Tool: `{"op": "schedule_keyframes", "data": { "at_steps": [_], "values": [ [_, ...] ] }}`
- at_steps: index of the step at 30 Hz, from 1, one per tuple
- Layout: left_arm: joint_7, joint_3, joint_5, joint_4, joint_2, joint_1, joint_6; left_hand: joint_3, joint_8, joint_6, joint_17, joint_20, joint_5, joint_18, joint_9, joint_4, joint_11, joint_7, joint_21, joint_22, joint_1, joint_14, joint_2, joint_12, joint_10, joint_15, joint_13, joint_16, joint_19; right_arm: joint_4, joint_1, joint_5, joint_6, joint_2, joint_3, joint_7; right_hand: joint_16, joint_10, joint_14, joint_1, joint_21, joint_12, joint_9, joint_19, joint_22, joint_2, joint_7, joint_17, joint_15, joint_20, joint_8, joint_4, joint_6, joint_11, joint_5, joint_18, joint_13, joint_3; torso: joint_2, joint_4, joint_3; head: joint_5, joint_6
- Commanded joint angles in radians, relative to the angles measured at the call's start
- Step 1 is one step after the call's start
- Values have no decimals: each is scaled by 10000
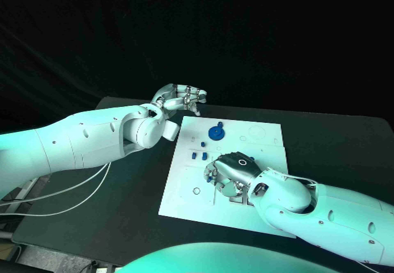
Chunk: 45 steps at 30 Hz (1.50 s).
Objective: Assemble the parts on the task board
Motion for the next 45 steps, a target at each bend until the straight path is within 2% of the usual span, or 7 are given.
{"op": "schedule_keyframes", "data": {
  "at_steps": [1,22,28,30,33,40,45],
  "values": [
    [25,10,54,12,9,11,160,-54,-34,-23,-9,59,48,115,-12,17,12,17,-32,-9,34,-47,25,22,-80,54,-4,-32,30,-26,-6,-64,247,21,-1,-6,-15,59,448,-84,-30,-23,17,420,2025,-7,-11,-7,-52,-72,25,3,66,-112,-6,-163,11,-68,0,-1,-3,0,-5],
    [-37,9,54,13,7,12,185,-64,-39,-29,-17,64,49,117,-16,29,16,22,-49,-17,29,-55,36,27,-95,57,-3,-32,28,-278,-5,-102,672,251,-53,-211,-77,22,422,-337,-171,-154,69,348,1966,-54,-31,-134,-46,-65,-10,47,-20,-106,12,-131,37,-317,-2,-2,-1,-24,-7],
    [-48,8,54,17,-15,12,187,-64,-39,-29,-17,64,49,117,-16,29,16,22,-49,-17,29,-55,36,27,-95,57,-3,-32,28,-226,-4,-151,282,132,-57,-323,-133,-651,387,-919,-590,-620,-154,143,1774,-564,281,-271,212,108,-634,295,-972,215,307,-48,-95,-725,-2,0,2,-32,13],
    [-51,8,54,18,-30,12,185,-64,-39,-29,-17,64,49,117,-16,29,16,22,-49,-17,29,-55,36,27,-95,57,-3,-32,28,-168,-4,-191,40,58,-57,-371,-205,-887,345,-1029,-828,-706,-246,27,1662,-727,191,-404,204,139,-893,356,-1416,181,339,12,-131,-861,-1,-3,3,-39,21],
    [-53,8,54,19,-48,12,186,-64,-39,-29,-17,64,49,117,-16,29,16,22,-49,-17,29,-55,36,27,-95,57,-3,-32,28,-21,5,-221,-245,-89,-54,-404,-228,-1032,330,-1046,-936,-731,-255,-20,1612,-795,197,-448,207,154,-948,375,-1506,202,354,36,-147,-944,-3,-7,3,-55,41],
    [-68,7,56,14,-83,11,184,-69,-42,-32,-21,67,46,117,-18,35,18,23,-58,-20,27,-59,42,31,-102,59,-2,-31,28,563,166,-177,-689,-605,37,-421,-311,-1237,288,-1078,-1118,-739,-230,-100,1527,-844,169,-596,224,174,-931,433,-1463,223,377,73,-161,-1076,-7,-9,0,-201,159],
    [-78,7,57,15,-105,11,195,-69,-42,-32,-21,67,46,117,-18,35,18,23,-58,-20,27,-59,42,31,-102,59,-2,-31,28,957,558,184,-458,-1247,155,-444,-300,-1253,293,-1086,-1133,-722,-218,-103,1520,-841,156,-574,225,176,-912,455,-1423,220,390,76,-157,-1106,-4,-3,-9,-423,297]
  ]
}}
